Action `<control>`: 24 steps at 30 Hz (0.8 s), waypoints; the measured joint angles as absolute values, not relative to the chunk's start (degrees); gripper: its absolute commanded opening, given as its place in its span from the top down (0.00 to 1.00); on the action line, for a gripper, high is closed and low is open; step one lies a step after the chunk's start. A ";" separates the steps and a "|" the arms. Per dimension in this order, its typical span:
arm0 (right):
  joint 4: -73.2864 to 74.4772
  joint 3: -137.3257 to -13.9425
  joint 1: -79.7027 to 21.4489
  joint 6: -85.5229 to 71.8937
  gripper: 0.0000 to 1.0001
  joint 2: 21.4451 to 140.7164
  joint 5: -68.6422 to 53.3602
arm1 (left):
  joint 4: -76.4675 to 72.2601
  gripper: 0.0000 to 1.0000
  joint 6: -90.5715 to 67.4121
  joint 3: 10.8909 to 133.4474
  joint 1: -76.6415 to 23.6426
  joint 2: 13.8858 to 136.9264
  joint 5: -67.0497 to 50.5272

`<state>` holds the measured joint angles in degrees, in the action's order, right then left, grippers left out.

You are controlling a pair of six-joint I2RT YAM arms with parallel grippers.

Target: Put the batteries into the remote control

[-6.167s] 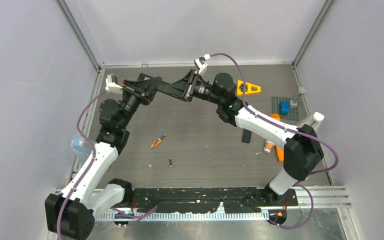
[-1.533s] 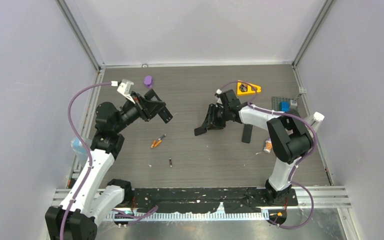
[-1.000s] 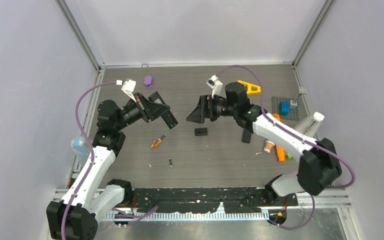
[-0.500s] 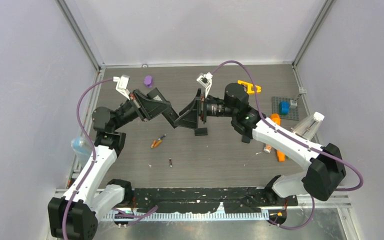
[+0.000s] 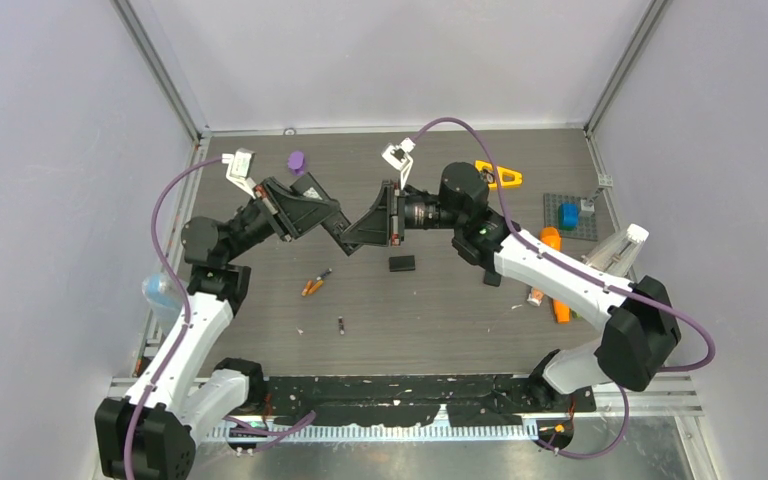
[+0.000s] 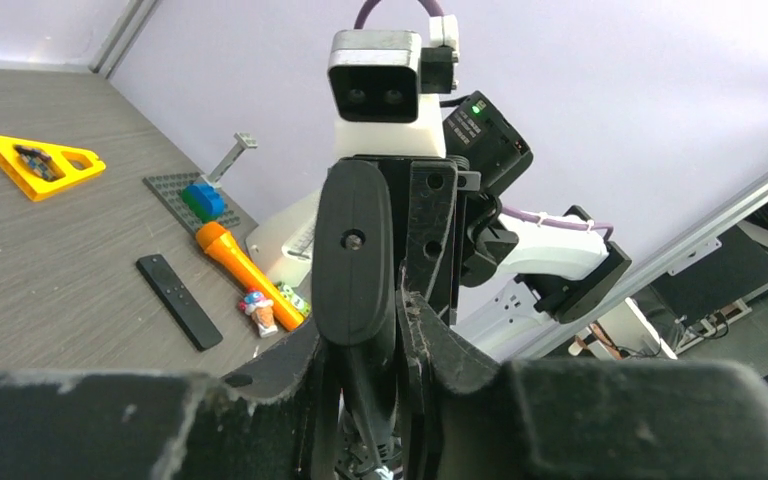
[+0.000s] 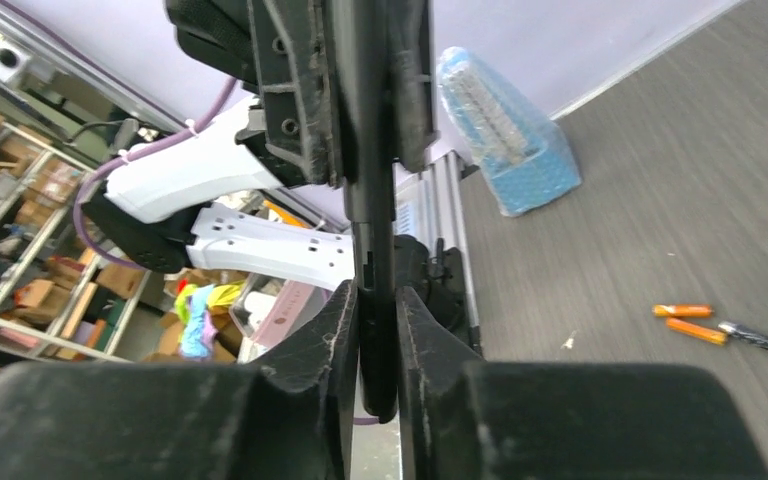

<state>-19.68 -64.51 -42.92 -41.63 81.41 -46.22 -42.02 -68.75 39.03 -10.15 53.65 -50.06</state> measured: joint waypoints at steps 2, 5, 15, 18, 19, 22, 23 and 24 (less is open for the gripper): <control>-20.69 -64.51 -42.92 -42.87 0.90 81.49 -46.57 | -41.41 0.61 -69.04 39.03 -10.15 53.34 -49.06; -22.02 -64.51 -42.96 -44.93 0.92 81.62 -46.44 | -40.97 0.56 -69.54 39.05 -10.02 52.69 -48.07; -27.38 -64.45 -42.96 -50.59 0.92 83.05 -47.99 | -44.16 0.55 -74.85 38.41 -6.24 52.14 -47.68; -28.16 -64.40 -42.96 -51.57 0.92 83.88 -48.95 | -44.84 0.61 -75.92 38.20 -6.24 52.66 -47.72; -28.25 -64.38 -42.96 -51.70 0.92 84.05 -49.23 | -44.84 0.70 -76.14 38.17 -6.22 52.80 -47.72; -28.23 -64.36 -42.96 -51.92 0.88 84.27 -49.71 | -44.82 1.00 -76.58 38.17 -6.17 52.95 -47.75; -27.99 -64.34 -42.92 -51.70 0.80 84.27 -49.54 | -44.91 1.00 -76.71 38.17 -6.20 52.97 -47.81; -27.81 -64.29 -42.85 -51.42 0.66 84.29 -49.54 | -45.01 1.00 -76.69 38.17 -6.20 52.93 -47.79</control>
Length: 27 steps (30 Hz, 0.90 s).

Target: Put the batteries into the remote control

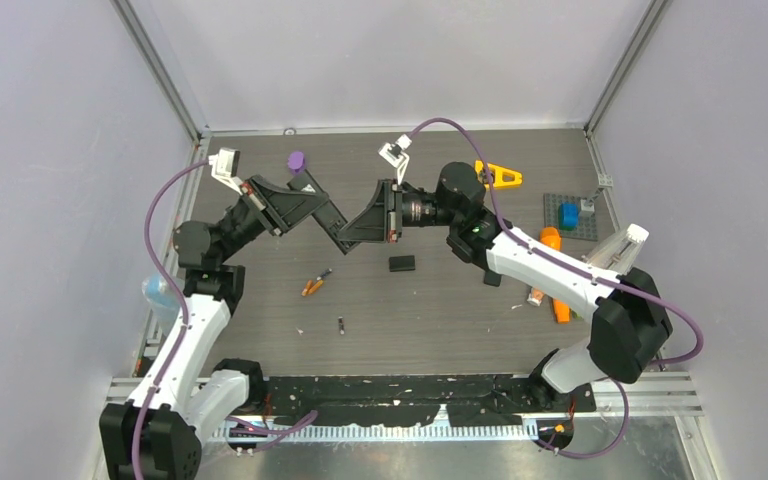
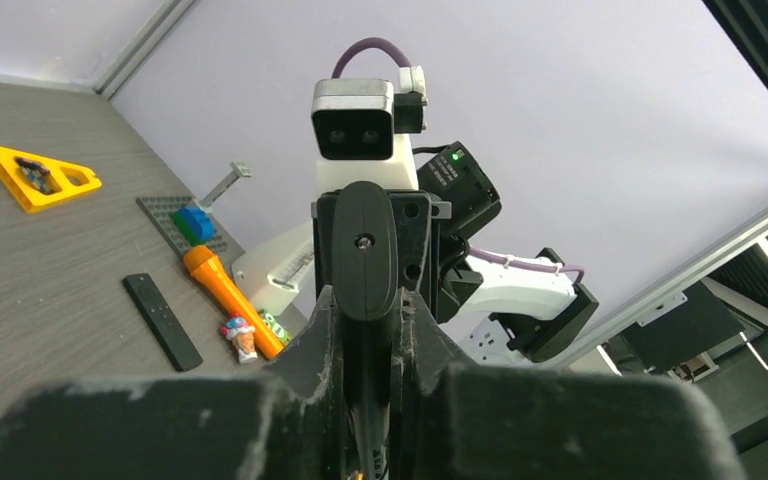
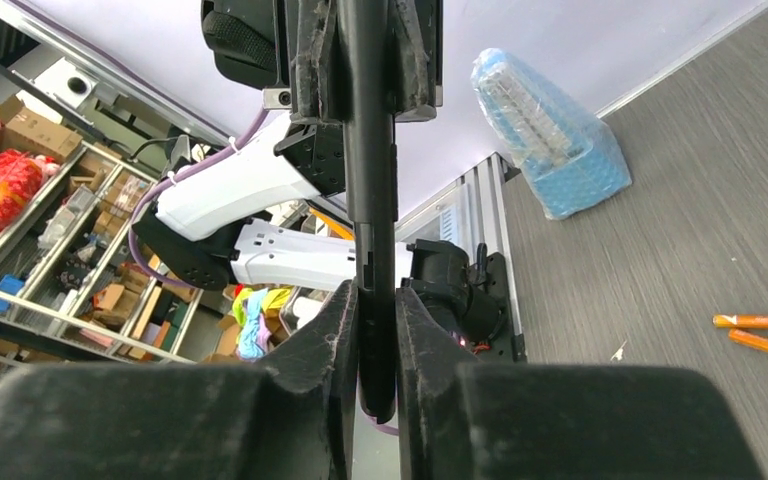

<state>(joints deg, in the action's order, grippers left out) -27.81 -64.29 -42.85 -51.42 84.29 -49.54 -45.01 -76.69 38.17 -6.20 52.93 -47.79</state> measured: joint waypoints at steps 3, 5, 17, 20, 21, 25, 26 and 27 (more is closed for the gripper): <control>-26.94 -64.29 -42.81 -50.87 0.38 84.31 -49.19 | -43.86 1.00 -75.55 38.17 -6.17 52.86 -47.81; -25.45 -64.29 -42.92 -49.45 0.24 84.23 -48.07 | -41.06 1.00 -72.97 38.22 -5.87 52.45 -47.64; -3.62 -65.65 -44.40 -35.18 0.38 83.74 -28.56 | 8.49 1.00 -35.90 53.45 -4.03 44.14 -29.28; 3.03 -67.66 -47.51 -33.95 0.48 86.46 -18.70 | 16.36 1.00 -29.71 54.87 -4.03 43.35 -23.11; 4.58 -68.16 -48.47 -34.17 0.50 87.57 -16.60 | 18.33 1.00 -28.56 54.89 -4.01 43.22 -21.58; 12.27 -70.46 -53.32 -36.82 0.51 94.70 -7.92 | 23.94 1.00 -26.33 54.83 -3.99 43.07 -16.88; 14.31 -71.13 -54.39 -37.52 0.51 96.25 -6.17 | 24.93 1.00 -26.22 54.65 -3.99 42.98 -15.92; 16.47 -71.99 -55.57 -38.15 0.51 98.13 -4.38 | 25.78 1.00 -26.11 54.43 -3.99 42.74 -15.03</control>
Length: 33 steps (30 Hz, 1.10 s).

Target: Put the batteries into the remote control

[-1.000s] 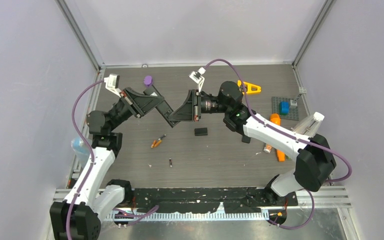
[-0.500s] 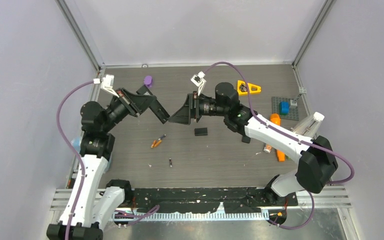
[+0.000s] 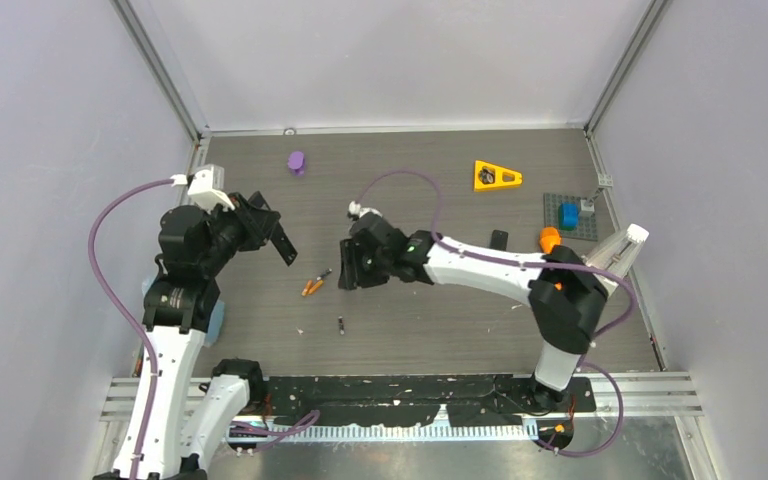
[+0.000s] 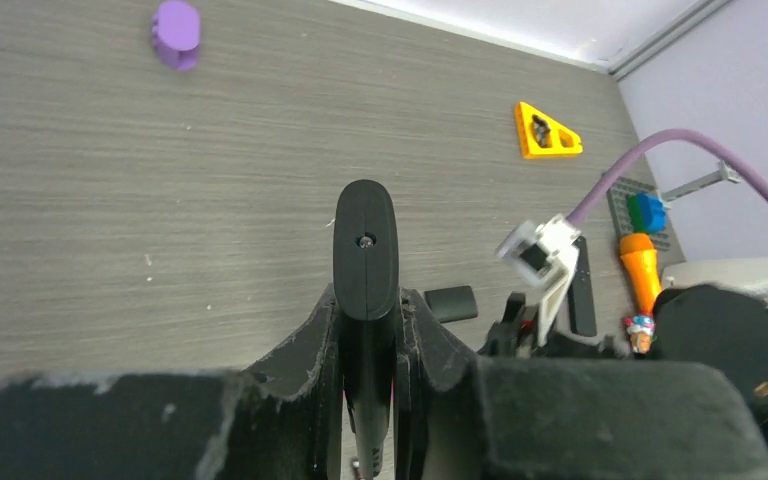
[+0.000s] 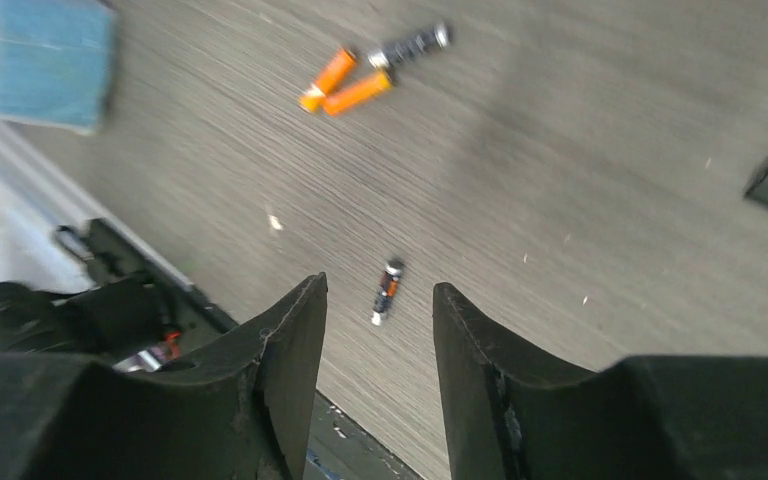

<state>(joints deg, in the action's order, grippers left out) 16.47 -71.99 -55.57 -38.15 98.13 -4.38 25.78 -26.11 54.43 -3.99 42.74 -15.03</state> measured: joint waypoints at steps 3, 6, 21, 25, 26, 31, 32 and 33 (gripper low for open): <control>21.63 -74.83 -59.22 -40.66 0.52 102.87 -0.21 | 27.42 1.00 -25.96 53.67 -3.99 41.58 -13.43; 24.18 -76.51 -62.00 -43.64 0.52 106.30 2.11 | 27.94 1.00 -25.91 52.07 -3.99 39.75 -12.95; 28.58 -82.15 -66.61 -49.89 0.58 116.51 4.89 | 29.47 1.00 -26.04 44.75 -4.23 32.49 -10.83; 30.13 -83.72 -67.13 -49.82 0.61 117.49 5.98 | 29.58 1.00 -26.09 44.21 -4.36 31.68 -10.48; 30.63 -84.09 -67.29 -49.67 0.61 117.71 6.31 | 29.61 1.00 -26.09 44.10 -4.38 31.59 -10.44; 34.92 -87.29 -68.45 -48.45 0.61 119.28 8.88 | 29.91 1.00 -26.52 43.77 -4.38 31.33 -9.39; 35.64 -87.85 -68.82 -48.21 0.60 119.59 9.47 | 29.93 1.00 -26.57 43.72 -4.38 31.31 -9.10; 36.60 -88.49 -69.32 -47.99 0.60 119.94 10.22 | 29.95 1.00 -26.61 43.70 -4.38 31.31 -8.78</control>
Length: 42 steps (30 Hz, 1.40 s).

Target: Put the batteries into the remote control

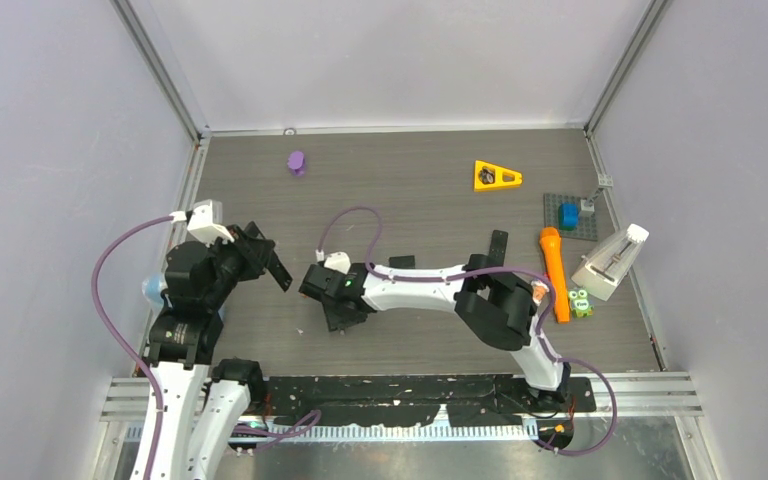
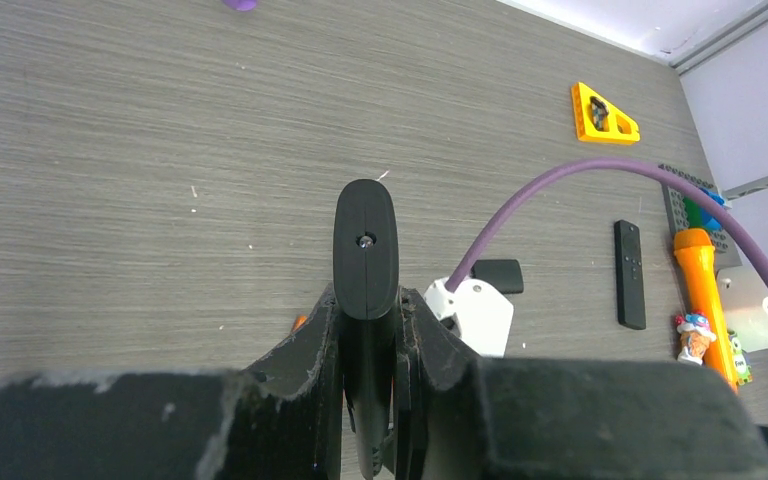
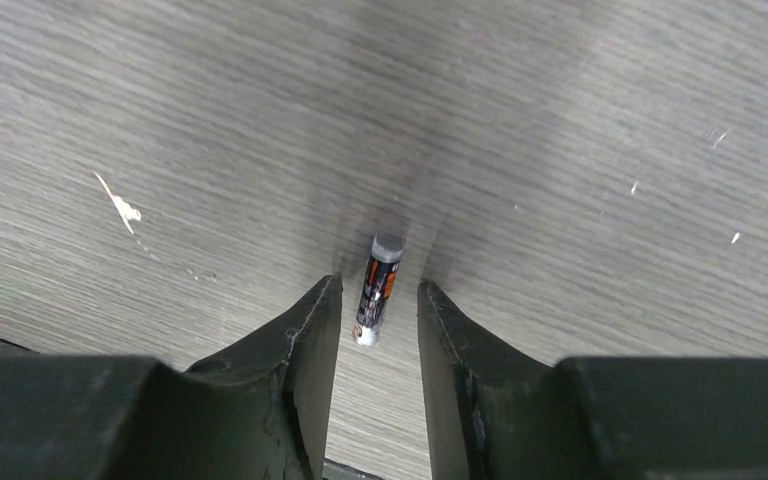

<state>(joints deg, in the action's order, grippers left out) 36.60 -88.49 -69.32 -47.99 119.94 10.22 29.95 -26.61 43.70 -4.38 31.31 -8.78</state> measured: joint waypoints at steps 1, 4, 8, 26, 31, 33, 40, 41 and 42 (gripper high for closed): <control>37.43 -88.99 -69.82 -47.81 0.61 120.20 10.83 | 30.02 1.00 -26.63 43.68 -4.38 31.31 -8.49; 39.18 -89.80 -71.26 -47.51 0.67 120.66 12.08 | 30.35 1.00 -26.79 43.68 -4.38 31.31 -7.92; 40.60 -89.84 -72.31 -47.35 0.93 120.66 12.88 | 30.39 1.00 -27.09 43.33 -4.38 31.11 -7.53; 18.41 -59.20 -71.53 -27.99 0.95 80.84 14.50 | 26.72 1.00 -30.46 42.15 -4.38 30.81 -22.20; 6.35 -53.76 -72.31 -17.69 0.95 61.54 16.47 | 21.67 1.00 -33.69 42.19 -4.38 34.98 -29.91; 2.57 -53.65 -72.64 -13.69 0.95 58.15 17.74 | 19.27 1.00 -35.57 42.19 -4.38 37.21 -33.12; -3.29 -52.51 -72.69 -2.66 0.95 56.29 19.46 | -1.96 1.00 -48.18 40.97 -4.38 43.97 -45.50; -2.39 -52.73 -72.69 -1.74 0.95 56.51 19.49 | -5.48 1.00 -50.41 40.45 -4.40 44.42 -46.48; -0.67 -53.60 -72.64 -1.04 0.95 56.86 19.46 | -9.54 1.00 -53.36 39.66 -4.45 44.95 -47.16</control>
